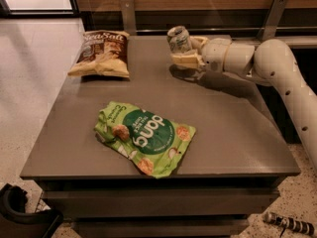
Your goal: Place 7up can upright
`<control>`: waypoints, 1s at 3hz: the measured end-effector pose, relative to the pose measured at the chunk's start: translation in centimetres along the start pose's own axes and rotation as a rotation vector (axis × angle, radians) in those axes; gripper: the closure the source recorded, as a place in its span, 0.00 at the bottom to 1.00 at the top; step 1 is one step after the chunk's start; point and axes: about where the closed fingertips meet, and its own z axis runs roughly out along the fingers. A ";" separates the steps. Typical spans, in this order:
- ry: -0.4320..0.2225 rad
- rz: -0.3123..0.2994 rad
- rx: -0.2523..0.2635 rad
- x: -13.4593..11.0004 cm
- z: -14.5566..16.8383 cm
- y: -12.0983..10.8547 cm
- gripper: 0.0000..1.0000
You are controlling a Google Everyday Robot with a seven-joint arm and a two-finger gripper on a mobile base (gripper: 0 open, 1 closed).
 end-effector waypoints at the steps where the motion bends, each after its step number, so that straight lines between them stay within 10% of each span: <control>1: -0.001 0.030 -0.021 1.4 0.9 -0.1 1.00; 3: 0.022 0.067 -0.013 3.6 0.3 0.1 1.00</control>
Offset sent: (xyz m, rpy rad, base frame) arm 0.0082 -0.0107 -0.0456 0.0161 0.0845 -0.0063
